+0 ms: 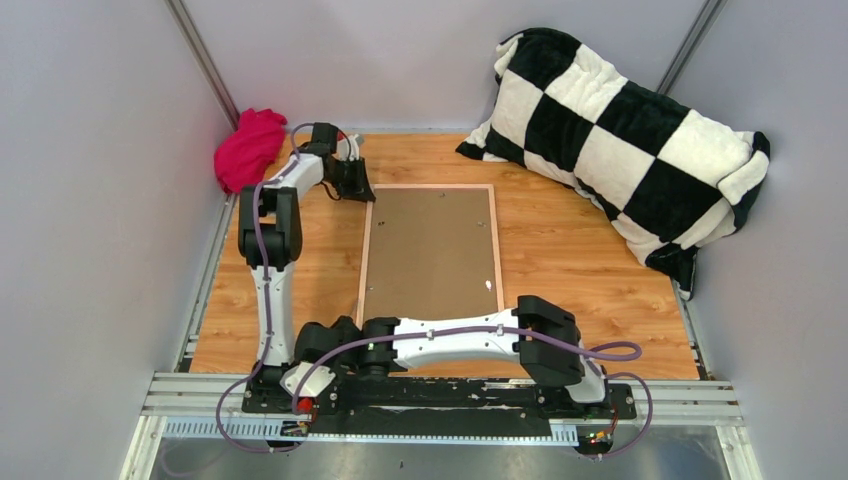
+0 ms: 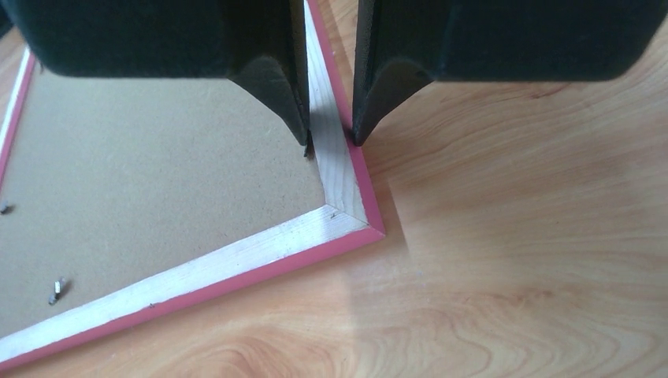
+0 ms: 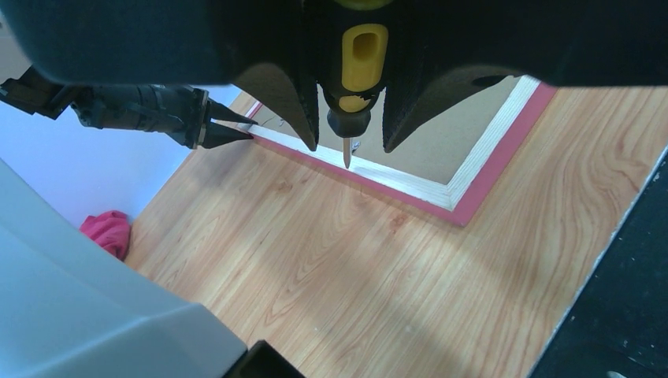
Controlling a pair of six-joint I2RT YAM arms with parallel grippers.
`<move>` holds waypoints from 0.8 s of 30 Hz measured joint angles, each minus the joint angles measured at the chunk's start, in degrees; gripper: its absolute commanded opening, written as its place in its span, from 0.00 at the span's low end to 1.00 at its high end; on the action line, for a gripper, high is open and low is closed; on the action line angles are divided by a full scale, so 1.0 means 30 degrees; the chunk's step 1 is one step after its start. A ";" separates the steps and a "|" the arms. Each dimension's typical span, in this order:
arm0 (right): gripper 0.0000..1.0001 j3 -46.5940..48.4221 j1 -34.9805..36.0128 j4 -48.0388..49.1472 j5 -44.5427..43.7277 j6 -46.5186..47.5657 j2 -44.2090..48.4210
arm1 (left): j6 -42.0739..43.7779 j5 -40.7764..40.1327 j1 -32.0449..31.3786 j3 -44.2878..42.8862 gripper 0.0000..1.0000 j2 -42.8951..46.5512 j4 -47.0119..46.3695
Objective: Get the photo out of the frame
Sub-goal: Release the photo frame item from the photo frame.
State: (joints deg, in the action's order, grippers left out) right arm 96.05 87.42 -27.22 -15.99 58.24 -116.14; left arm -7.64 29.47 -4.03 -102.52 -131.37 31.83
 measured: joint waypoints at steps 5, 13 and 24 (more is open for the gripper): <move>0.00 0.0036 -0.0328 -0.0328 0.0117 0.0015 -0.0007 | -0.0029 -0.1559 -0.0823 -0.1093 0.00 -0.0372 0.0321; 0.00 -0.0007 -0.0896 -0.0372 0.0430 0.0015 -0.0007 | 0.0189 -0.2725 -0.1829 -0.3177 0.01 -0.1377 0.0794; 0.00 -0.0109 -0.1158 -0.0430 0.0488 0.0699 -0.0007 | 0.0794 -0.2841 -0.1647 -0.1202 0.19 0.0073 0.0940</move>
State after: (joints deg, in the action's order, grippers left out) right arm 95.72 83.94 -28.51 -14.52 60.34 -116.16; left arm -5.26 20.95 -8.97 -106.13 -131.15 34.65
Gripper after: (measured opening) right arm 0.358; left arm 0.199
